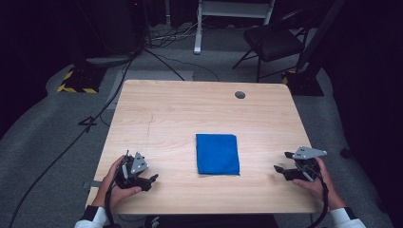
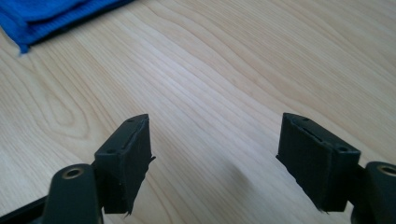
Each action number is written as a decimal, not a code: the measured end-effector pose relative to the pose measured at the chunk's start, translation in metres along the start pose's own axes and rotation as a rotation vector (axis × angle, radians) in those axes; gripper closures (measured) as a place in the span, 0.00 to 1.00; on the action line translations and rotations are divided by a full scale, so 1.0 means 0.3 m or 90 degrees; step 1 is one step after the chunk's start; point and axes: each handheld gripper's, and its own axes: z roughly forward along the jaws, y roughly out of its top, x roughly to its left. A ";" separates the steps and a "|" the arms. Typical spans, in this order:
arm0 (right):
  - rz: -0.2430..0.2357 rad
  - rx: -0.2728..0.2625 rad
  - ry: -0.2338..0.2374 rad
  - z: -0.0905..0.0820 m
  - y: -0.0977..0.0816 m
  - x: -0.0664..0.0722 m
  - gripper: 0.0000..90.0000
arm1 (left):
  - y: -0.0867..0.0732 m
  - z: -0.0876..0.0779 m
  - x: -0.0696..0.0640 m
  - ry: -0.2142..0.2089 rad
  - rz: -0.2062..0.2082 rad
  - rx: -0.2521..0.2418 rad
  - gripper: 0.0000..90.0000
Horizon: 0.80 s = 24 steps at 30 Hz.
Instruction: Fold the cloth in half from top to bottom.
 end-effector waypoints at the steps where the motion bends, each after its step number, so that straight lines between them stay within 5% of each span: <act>1: 0.000 0.000 0.000 0.000 0.000 0.000 0.29 | 0.000 0.000 0.000 0.000 0.000 0.000 0.20; 7: 0.038 0.006 -0.024 -0.027 -0.066 -0.037 0.28 | -0.052 0.002 0.023 -0.003 -0.022 0.015 0.20; 17: 0.119 -0.007 -0.033 -0.072 -0.176 -0.083 0.28 | -0.126 -0.008 0.082 -0.041 -0.113 -0.016 0.17; 24: 0.129 -0.012 -0.043 -0.087 -0.211 -0.089 0.22 | -0.142 -0.014 0.088 -0.032 -0.119 -0.026 0.17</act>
